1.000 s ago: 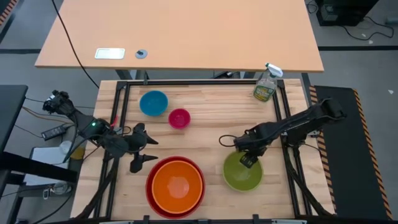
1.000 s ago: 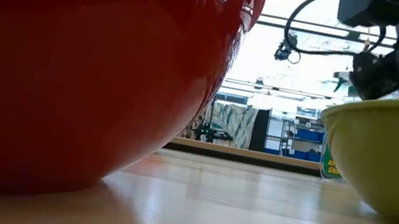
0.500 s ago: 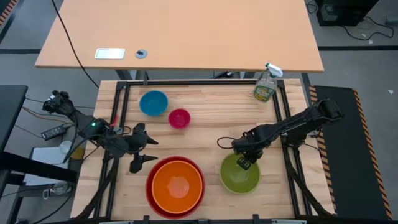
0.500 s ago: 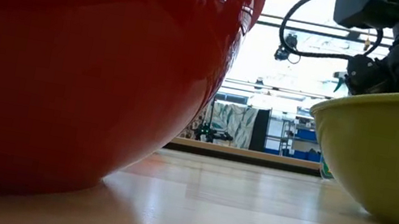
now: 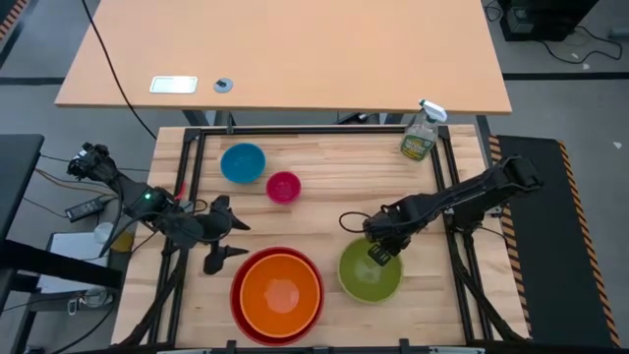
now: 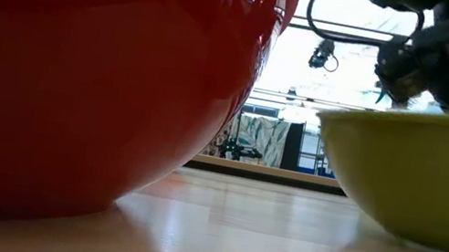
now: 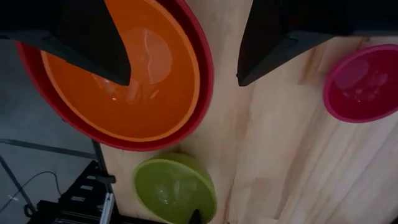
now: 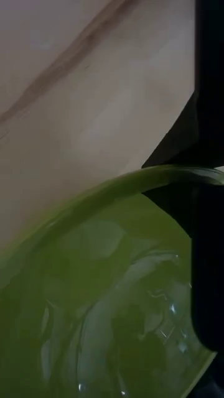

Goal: Nest bowls inside each other
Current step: Stack the green bowl on top of the orange bowl

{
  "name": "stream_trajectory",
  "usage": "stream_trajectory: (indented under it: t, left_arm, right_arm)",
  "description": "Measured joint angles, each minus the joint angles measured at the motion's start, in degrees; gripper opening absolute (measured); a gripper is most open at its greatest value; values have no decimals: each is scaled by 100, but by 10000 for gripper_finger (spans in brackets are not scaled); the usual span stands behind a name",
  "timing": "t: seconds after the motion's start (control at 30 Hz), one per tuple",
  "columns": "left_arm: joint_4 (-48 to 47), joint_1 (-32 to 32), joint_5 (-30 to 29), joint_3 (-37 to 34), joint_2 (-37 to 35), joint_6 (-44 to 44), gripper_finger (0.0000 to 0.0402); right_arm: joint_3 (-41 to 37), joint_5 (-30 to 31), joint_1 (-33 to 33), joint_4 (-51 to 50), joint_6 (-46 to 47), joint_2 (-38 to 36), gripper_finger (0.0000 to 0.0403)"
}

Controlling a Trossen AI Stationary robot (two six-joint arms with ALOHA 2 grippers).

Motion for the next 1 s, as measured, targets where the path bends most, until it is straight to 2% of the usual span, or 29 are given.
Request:
stream_trajectory:
  t: [0.23, 0.47, 0.73, 0.87, 1.0]
  left_arm:
    - [-61, 0, 243, 49, -44, 16, 297]
    - [-112, 0, 243, 594, -45, 511, 297]
    - [-871, 0, -13, 1216, -45, 799, 297]
    - [-982, -19, -15, 1276, -37, 906, 297]
    - [-1207, -72, 62, 1279, -37, 880, 297]
  right_arm:
    - [381, -229, 0, -56, -11, -1, 26]
    - [964, -288, 0, -34, 164, -1, 27]
    - [1579, 75, 0, 33, 555, 25, 27]
    - [1947, 132, -2, 130, 646, 307, 27]
    - [2579, 106, 0, 239, 465, 895, 27]
